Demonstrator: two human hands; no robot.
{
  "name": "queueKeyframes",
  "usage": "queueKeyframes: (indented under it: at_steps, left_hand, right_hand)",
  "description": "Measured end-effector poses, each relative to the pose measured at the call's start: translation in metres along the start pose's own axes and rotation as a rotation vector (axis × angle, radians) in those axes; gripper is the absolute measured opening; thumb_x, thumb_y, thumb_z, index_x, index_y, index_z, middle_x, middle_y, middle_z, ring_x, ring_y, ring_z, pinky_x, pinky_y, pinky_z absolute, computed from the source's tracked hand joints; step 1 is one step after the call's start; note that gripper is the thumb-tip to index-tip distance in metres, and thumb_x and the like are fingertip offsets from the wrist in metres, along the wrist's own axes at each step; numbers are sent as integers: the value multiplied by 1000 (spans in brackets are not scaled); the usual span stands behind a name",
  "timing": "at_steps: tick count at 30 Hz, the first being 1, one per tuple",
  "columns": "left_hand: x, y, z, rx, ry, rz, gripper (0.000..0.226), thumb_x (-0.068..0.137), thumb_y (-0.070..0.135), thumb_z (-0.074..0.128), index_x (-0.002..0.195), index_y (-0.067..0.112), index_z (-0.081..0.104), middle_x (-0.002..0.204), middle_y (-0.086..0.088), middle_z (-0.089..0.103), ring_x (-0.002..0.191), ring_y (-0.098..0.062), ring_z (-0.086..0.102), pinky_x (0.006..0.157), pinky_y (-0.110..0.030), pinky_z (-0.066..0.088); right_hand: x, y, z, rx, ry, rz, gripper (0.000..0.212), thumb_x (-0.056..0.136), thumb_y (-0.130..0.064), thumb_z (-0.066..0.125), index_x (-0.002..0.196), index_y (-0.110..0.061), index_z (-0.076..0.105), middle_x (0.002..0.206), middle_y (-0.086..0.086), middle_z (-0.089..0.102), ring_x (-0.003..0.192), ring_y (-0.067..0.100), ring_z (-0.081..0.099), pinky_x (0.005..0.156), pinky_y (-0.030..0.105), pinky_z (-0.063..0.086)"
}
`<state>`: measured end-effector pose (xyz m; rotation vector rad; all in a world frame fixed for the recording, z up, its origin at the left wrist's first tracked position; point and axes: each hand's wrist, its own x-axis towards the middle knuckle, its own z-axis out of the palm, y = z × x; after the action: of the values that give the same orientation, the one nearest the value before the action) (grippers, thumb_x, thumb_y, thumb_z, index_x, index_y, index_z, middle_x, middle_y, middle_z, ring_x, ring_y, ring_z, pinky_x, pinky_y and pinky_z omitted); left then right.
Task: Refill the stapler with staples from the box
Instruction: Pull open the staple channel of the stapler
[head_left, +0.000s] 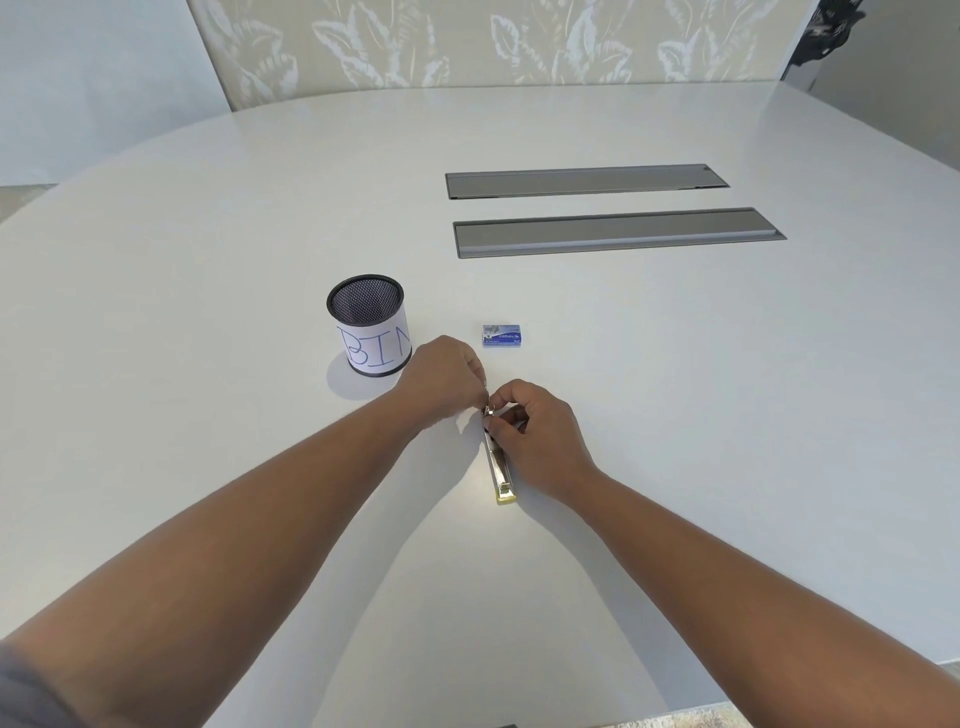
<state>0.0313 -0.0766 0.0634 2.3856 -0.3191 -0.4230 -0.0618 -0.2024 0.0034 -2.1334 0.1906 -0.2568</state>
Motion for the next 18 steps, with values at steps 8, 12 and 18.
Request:
queueKeyframes:
  at_steps: [8,12,18]
  left_hand:
    - [0,-6,7,-113,65,-36,14,69,4,77,78,13,72,85,-1,74,76,-21,68,68,-34,57]
    - [0,-6,7,-133,33,-54,17,66,2,77,79,12,73,89,-3,75,74,-20,63,68,-34,55]
    - [-4,-6,4,-64,35,0,16,69,5,78,82,12,74,89,-2,75,85,-23,70,73,-38,59]
  right_hand:
    - [0,0,0,17,-8,8,14,85,-16,69,87,-29,64,77,-11,67,69,9,64,71,35,56]
    - [-1,-1,-1,27,-7,6,15,85,-15,69,86,-30,64,76,-11,67,67,7,63,70,35,56]
    - [-1,-2,-1,23,-11,6,14,85,-15,70,87,-28,64,77,-10,67,68,9,63,71,34,55]
